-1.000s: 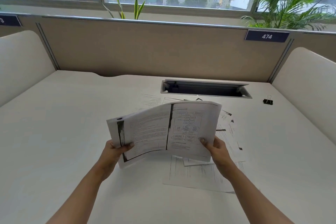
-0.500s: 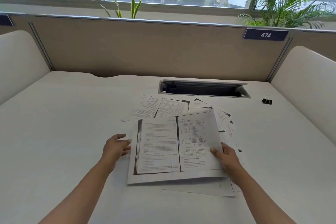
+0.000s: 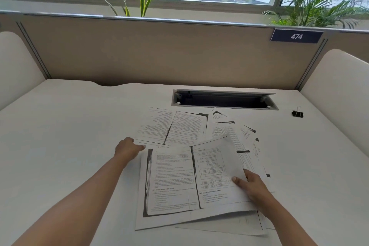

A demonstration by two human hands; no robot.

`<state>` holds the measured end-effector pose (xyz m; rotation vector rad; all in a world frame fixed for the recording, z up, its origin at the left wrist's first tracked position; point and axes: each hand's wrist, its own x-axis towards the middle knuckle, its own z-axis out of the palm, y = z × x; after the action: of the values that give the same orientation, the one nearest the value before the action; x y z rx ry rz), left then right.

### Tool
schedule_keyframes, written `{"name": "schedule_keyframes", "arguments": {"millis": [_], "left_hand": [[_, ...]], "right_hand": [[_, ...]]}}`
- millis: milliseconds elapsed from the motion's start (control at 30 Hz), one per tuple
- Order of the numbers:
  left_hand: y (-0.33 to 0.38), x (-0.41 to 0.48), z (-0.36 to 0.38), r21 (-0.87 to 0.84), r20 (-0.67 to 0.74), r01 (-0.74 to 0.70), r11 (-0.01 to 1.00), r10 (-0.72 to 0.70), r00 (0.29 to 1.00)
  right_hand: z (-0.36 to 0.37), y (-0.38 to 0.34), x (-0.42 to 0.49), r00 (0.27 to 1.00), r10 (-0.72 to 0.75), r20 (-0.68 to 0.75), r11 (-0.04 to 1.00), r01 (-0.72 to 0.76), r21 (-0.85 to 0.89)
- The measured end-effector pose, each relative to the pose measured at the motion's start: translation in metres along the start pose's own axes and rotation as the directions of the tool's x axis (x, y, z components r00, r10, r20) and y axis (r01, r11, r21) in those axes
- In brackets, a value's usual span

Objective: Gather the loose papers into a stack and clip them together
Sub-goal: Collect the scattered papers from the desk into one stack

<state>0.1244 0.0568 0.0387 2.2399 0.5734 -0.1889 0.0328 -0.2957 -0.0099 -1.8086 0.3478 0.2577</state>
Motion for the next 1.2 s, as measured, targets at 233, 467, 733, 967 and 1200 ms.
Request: {"name": "schedule_keyframes", "arguments": {"millis": [233, 467, 733, 967, 1200], "left_hand": [[0.011, 0.031, 0.005, 0.069, -0.107, 0.082, 0.994, -0.074, 0.991], [0.019, 0.051, 0.008, 0.014, -0.117, 0.131, 0.991, -0.129, 0.985], [0.024, 0.057, 0.015, -0.296, -0.116, 0.146, 0.944, -0.187, 0.975], [0.033, 0.06, 0.016, -0.58, -0.006, 0.182, 0.794, -0.228, 0.974], [0.058, 0.055, -0.002, -0.726, -0.16, -0.045, 0.686, -0.105, 0.981]], "right_hand": [[0.001, 0.002, 0.004, 1.0, 0.007, -0.015, 1.0, -0.008, -0.008], [0.0, 0.0, 0.005, 1.0, 0.004, 0.013, 1.0, -0.004, 0.009], [0.0, -0.003, 0.002, 1.0, -0.015, 0.018, 1.0, 0.015, 0.015], [0.0, -0.002, 0.002, 1.0, -0.007, -0.002, 1.0, 0.007, 0.005], [-0.002, -0.001, 0.003, 1.0, -0.007, 0.017, 0.998, 0.006, 0.066]]}}
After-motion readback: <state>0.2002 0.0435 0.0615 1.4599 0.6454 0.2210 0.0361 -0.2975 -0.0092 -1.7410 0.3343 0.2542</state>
